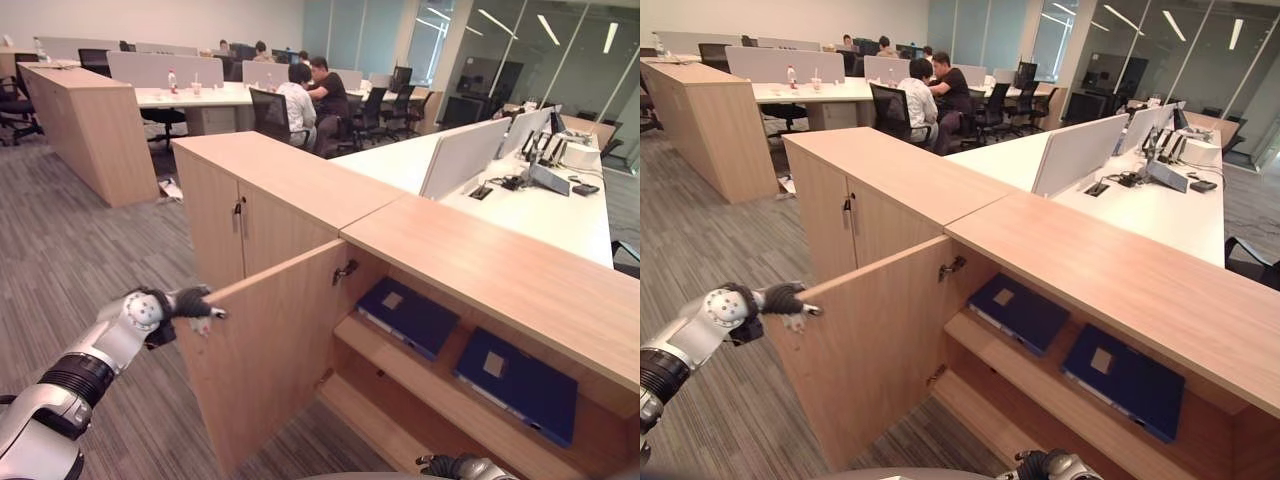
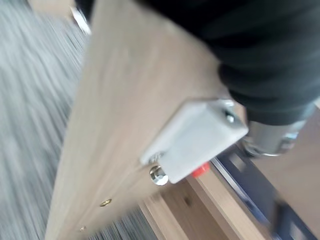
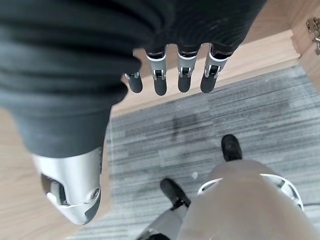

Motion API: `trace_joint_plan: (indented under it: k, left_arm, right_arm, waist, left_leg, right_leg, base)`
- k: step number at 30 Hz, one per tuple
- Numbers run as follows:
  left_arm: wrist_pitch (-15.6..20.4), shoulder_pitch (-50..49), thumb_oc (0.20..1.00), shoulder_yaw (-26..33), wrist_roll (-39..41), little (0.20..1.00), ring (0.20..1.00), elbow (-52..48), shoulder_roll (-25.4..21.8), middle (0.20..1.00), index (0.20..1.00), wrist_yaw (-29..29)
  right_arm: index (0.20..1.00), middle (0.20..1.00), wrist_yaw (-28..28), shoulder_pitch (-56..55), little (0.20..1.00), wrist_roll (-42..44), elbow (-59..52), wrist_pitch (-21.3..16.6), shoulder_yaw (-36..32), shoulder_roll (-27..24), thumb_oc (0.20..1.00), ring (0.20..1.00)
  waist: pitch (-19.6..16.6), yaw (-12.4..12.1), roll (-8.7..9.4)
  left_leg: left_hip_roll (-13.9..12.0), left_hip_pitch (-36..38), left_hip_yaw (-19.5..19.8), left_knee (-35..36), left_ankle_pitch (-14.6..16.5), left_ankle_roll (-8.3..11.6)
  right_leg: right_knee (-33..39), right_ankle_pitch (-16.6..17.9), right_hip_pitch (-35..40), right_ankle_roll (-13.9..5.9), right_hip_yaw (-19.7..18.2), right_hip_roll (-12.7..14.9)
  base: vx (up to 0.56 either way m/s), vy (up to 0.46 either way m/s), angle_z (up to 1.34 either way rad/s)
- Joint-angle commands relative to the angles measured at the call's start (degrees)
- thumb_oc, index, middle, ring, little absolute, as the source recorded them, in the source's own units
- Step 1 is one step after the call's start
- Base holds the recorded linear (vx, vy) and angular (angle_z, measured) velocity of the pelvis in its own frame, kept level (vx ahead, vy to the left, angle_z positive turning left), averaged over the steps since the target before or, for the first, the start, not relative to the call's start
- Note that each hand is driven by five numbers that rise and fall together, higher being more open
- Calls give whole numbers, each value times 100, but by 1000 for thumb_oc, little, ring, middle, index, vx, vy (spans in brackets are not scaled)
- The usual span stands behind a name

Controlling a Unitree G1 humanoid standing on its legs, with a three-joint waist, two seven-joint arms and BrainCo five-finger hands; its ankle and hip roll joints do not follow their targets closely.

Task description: Put the empty folder in the office cabinet

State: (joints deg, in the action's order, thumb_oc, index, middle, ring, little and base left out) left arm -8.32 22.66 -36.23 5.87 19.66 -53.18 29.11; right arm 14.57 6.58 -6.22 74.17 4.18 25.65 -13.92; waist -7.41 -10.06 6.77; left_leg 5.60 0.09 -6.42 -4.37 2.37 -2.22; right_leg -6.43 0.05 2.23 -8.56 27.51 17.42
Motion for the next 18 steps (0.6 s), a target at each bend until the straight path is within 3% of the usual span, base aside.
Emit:
trace_joint_plan:
  k: [1,6,8,9,11,18]
  left_arm:
    - [173,-538,1000,-887,2408,1000,1000,-473,1434,1000,1000,732]
    - [193,-500,1000,-784,3734,1000,1000,-1060,1892,1000,1000,385]
    - [191,-628,1000,-495,4714,1000,1000,-1256,2560,1000,1000,142]
    - [191,-627,1000,-495,4714,1000,1000,-1255,2562,1000,1000,141]
    - [313,-667,1000,-259,5193,1000,1000,-1213,3020,1000,1000,-53]
    - [400,-858,1000,249,5514,1000,1000,-1037,3412,1000,1000,-303]
  right_arm:
    - [1000,1000,-22,507,1000,-162,75,-111,136,72,1000,1000]
    - [1000,1000,-141,526,1000,-64,54,-186,163,138,1000,1000]
    - [1000,1000,-265,509,1000,84,29,-234,97,190,1000,1000]
    - [1000,1000,-265,509,1000,85,28,-234,98,187,1000,1000]
    - [1000,1000,-341,516,1000,184,7,-288,41,256,1000,1000]
    - [1000,1000,-400,499,1000,275,13,-388,-90,338,1000,1000]
  waist:
    - [121,434,163]
    - [161,428,138]
    - [202,425,142]
    - [203,426,139]
    - [255,435,137]
    - [288,475,149]
  left_leg:
    - [111,22,443,157,237,-44]
    - [130,35,500,184,201,-50]
    - [147,48,567,196,188,-57]
    - [146,49,568,197,188,-57]
    - [162,51,603,197,184,-69]
    - [180,44,616,217,180,-80]
  right_leg:
    - [-312,533,151,-289,119,11]
    - [-363,531,158,-298,173,34]
    - [-400,530,166,-296,227,66]
    - [-400,530,167,-296,228,66]
    - [-435,539,164,-291,258,101]
    - [-459,547,134,-282,266,142]
  base:
    - [0,-19,17]
    - [-11,-7,5]
    - [-22,-10,-13]
    - [-20,-8,-6]
    - [0,0,0]
    - [-20,-10,-31]
